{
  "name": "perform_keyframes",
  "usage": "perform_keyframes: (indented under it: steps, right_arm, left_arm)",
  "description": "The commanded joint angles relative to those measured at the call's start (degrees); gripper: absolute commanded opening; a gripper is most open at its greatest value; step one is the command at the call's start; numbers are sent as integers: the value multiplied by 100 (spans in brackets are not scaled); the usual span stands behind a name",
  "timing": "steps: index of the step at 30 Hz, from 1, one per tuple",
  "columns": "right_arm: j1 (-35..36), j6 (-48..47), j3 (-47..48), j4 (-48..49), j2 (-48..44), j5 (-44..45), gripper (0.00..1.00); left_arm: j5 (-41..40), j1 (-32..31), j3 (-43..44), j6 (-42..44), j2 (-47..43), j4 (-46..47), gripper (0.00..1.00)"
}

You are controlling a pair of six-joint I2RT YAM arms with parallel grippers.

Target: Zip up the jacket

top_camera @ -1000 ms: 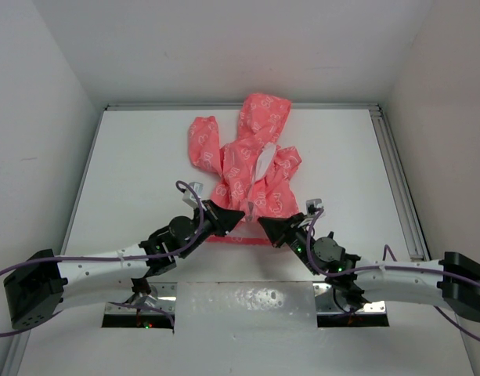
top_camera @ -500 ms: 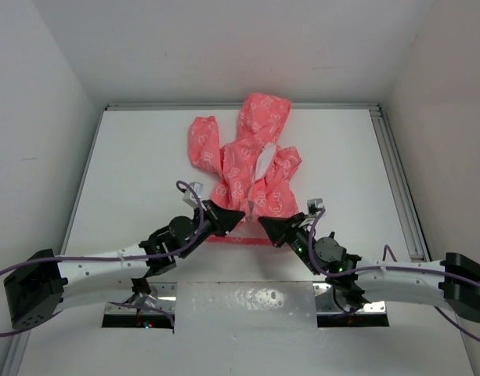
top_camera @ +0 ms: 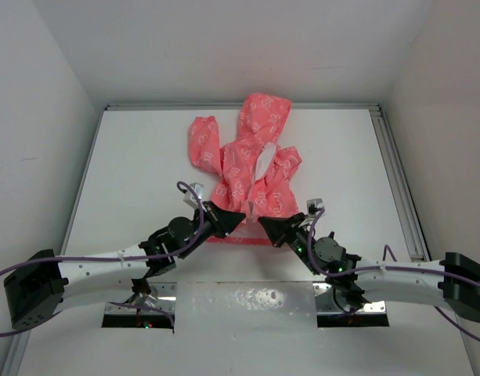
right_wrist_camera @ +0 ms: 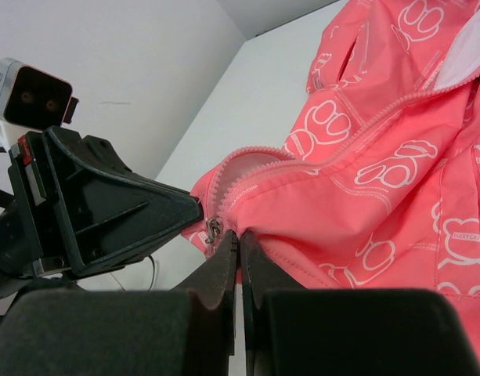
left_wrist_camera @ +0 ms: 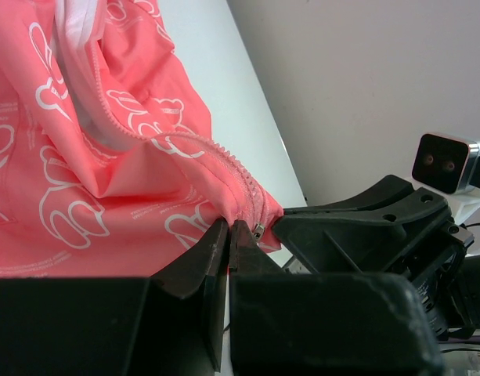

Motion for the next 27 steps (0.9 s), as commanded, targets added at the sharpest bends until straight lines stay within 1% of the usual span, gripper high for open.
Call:
perform_keyframes:
  steps: [1, 11, 15, 21, 27]
  right_arm:
    - [41, 34, 212, 263, -21, -18, 0]
    - [33, 78, 493, -115, -21, -62, 0]
    - [33, 104, 730, -562, -47, -80, 0]
    - [33, 157, 932, -845, -39, -97, 0]
    - [33, 262, 1283, -1477, 181, 96, 0]
  left_arm:
    - [171, 10, -45, 25, -114, 298, 0]
    - [329, 18, -19, 210, -158, 61, 0]
    - [382, 10, 8, 324, -176, -71, 0]
    - [329, 10, 25, 438, -281, -326, 0]
    - [583, 10, 25, 561, -361, -247, 0]
